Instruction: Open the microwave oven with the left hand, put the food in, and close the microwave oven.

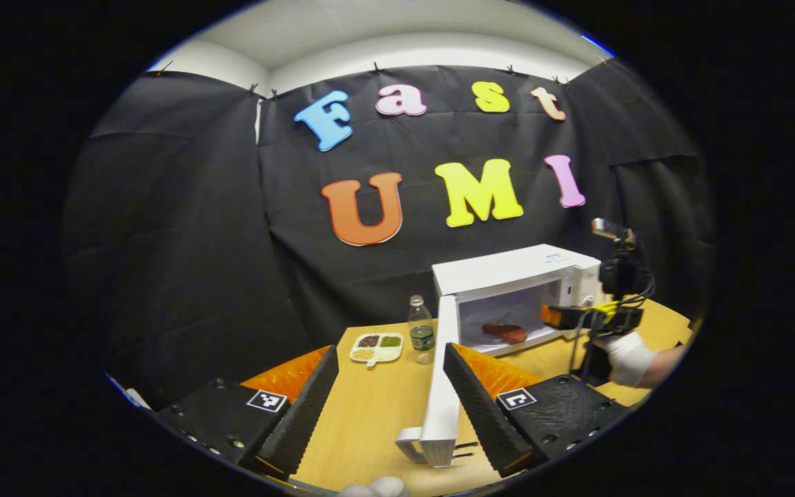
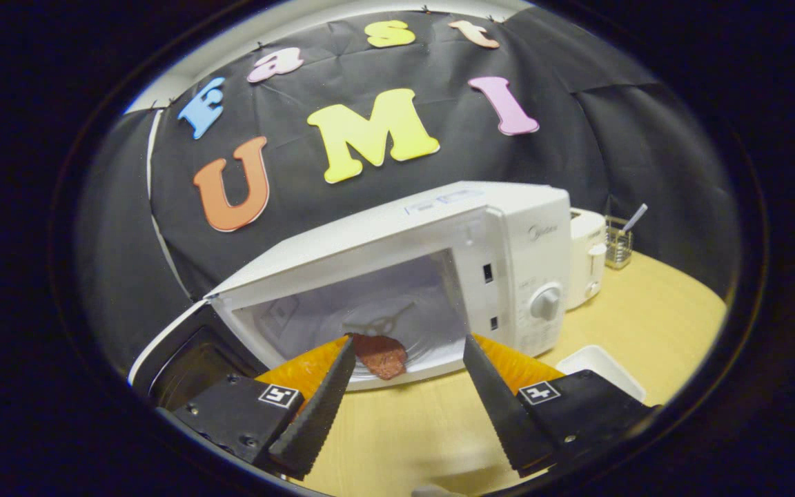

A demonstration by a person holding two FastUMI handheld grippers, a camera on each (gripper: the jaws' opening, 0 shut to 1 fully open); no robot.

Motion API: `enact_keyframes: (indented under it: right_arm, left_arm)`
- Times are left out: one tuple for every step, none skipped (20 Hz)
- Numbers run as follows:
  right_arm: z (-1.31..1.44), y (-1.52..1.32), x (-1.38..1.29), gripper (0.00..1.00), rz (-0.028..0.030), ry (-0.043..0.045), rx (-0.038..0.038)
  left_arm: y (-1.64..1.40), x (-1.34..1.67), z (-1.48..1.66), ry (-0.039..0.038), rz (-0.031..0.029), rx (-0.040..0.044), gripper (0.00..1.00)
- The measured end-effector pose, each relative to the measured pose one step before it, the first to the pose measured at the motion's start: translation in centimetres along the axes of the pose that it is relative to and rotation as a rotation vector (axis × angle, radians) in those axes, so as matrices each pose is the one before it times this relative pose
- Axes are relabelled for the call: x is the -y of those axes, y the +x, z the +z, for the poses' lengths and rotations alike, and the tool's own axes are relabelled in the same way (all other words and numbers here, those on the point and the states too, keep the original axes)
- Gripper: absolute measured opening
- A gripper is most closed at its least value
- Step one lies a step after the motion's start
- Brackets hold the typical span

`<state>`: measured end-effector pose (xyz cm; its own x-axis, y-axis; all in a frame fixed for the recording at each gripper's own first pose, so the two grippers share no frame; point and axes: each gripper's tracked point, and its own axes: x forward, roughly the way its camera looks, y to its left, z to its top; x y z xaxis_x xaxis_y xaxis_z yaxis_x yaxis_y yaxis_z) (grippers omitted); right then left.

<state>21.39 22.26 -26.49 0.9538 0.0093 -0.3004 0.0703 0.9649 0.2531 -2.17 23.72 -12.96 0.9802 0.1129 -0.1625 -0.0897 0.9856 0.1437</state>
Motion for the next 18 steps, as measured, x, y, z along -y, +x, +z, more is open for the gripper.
enact_keyframes:
  right_arm:
    - [0.111, -1.371, 0.991, 1.0, -0.008, -0.06377, -0.01795]
    - [0.132, -1.579, 0.646, 1.0, 0.00853, -0.03715, -0.01808]
    - [0.245, -1.4, 0.516, 1.0, 0.00982, -0.01955, -0.00875]
    - [0.282, -1.459, 0.523, 1.0, 0.00684, -0.02069, -0.00311]
    - [0.135, -1.369, 0.629, 0.9, 0.00279, -0.02295, -0.0024]
    - [0.083, -1.399, 0.543, 0.9, -0.00016, -0.02245, -0.00492]
    - [-0.036, -1.273, 0.46, 0.9, 0.00406, -0.02011, -0.00124]
    - [0.228, -1.359, 0.376, 1.0, 0.00133, -0.0103, -0.00325]
    - [0.133, -1.165, 0.411, 1.0, 0.00081, -0.00415, 0.00097]
    - [-0.083, -0.956, 0.252, 1.0, 0.00084, -0.00543, -0.00598]
    - [-0.114, -1.077, 0.389, 1.0, -0.00267, -0.00528, -0.00932]
    - [0.077, -0.917, 0.444, 1.0, -0.00148, -0.00663, -0.00352]
    - [0.089, -0.813, 0.448, 1.0, -0.00518, -0.00175, -0.00469]
    - [0.057, -0.693, 0.449, 1.0, -0.0038, -0.00002, -0.00683]
    - [-0.063, -0.626, 0.386, 1.0, -0.00385, 0.00489, -0.00459]
    - [0.097, -0.551, 0.424, 1.0, -0.00644, -0.00274, -0.00183]
    - [0.058, -0.506, 0.494, 1.0, -0.00527, -0.00411, 0.00373]
    - [-0.045, -0.447, 0.604, 1.0, -0.01235, -0.00379, -0.00045]
  left_arm:
    - [-0.074, -0.614, -1.263, -0.00226, 0.01373, -0.01676, 0.95]
    - [-0.025, -0.781, -1.156, 0.00392, 0.01479, -0.01769, 0.95]
    - [-0.102, -0.768, -0.877, 0.00864, 0.01234, -0.00658, 0.95]
    - [0.025, -0.629, -1.247, 0.00453, 0.01056, -0.01633, 0.95]
    - [0.074, -0.733, -1.161, 0.00601, 0.01315, -0.01758, 0.95]
    - [0.141, -0.507, -1.159, 0.00252, 0.00857, -0.01478, 0.95]
    - [0.21, -0.476, -1.085, 0.00014, 0.00976, -0.01278, 0.95]
    - [0.357, -0.142, -1.354, -0.01603, 0.00305, -0.02418, 0.95]
    - [0.31, -0.135, -0.993, -0.01303, 0.00309, -0.01686, 0.95]
    - [0.775, 0.272, -1.04, -0.00841, -0.01246, -0.02265, 0.95]
    - [0.427, -0.108, -1.317, -0.0006, 0.01112, -0.03328, 1.0]
    - [0.834, 0.376, -0.751, -0.0089, -0.02016, -0.01843, 0.86]
    - [0.647, 0.591, -0.405, -0.01734, -0.01614, -0.0138, 0.78]
    - [0.708, 0.528, -0.279, -0.01242, -0.01912, -0.00703, 0.71]
    - [0.512, 0.337, -0.432, -0.00622, -0.01239, -0.00123, 0.59]
    - [0.176, 0.298, -0.132, 0.00434, -0.00823, 0.00307, 0.49]
    - [0.227, 0.558, -0.343, 0.00792, -0.01703, 0.00218, 0.3]
    - [0.27, 0.596, -0.281, -0.00606, -0.02106, -0.00588, 0.22]
